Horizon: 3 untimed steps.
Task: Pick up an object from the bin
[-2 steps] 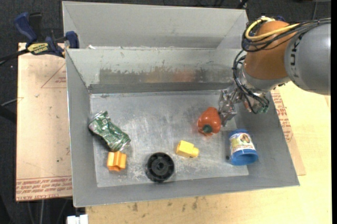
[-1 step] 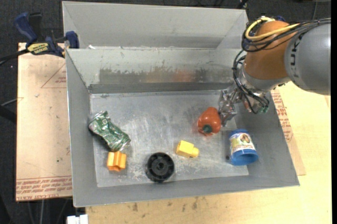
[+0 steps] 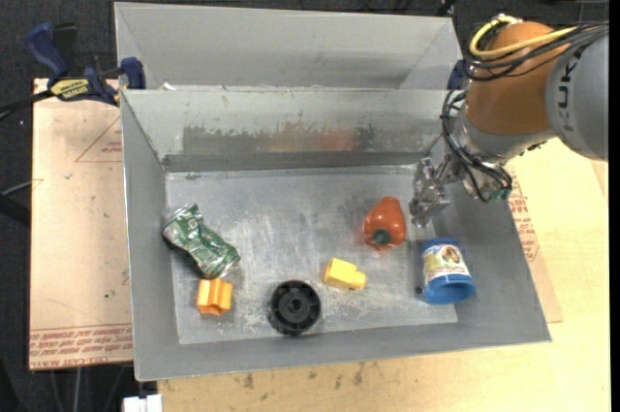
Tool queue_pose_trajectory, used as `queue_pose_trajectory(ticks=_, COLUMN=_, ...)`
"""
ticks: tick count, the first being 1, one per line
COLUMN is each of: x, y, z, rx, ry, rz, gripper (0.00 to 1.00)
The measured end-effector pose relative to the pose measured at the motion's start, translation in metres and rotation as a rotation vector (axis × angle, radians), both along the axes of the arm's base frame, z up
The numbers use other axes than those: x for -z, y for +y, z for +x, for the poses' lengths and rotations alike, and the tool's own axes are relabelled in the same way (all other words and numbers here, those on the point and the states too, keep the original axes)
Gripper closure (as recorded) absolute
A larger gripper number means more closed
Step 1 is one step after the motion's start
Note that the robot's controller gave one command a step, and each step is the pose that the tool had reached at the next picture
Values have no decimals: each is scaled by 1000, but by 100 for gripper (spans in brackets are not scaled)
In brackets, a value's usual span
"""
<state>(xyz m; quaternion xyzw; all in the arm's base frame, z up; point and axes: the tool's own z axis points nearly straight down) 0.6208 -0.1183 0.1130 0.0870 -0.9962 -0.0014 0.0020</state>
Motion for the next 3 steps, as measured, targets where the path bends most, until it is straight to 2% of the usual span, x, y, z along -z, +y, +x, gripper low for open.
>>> queue_pose_trajectory(ticks=1, x=-63, y=11, z=-5, rx=-57, ry=-4, rz=-2, gripper=100)
queue_pose_trajectory(ticks=2, x=-84, y=52, z=-59, rx=-227, ry=1, rz=1, gripper=0)
queue_pose_trajectory(ticks=3, x=-86, y=51, z=-56, rx=-225, ry=-6, rz=-1, gripper=0)
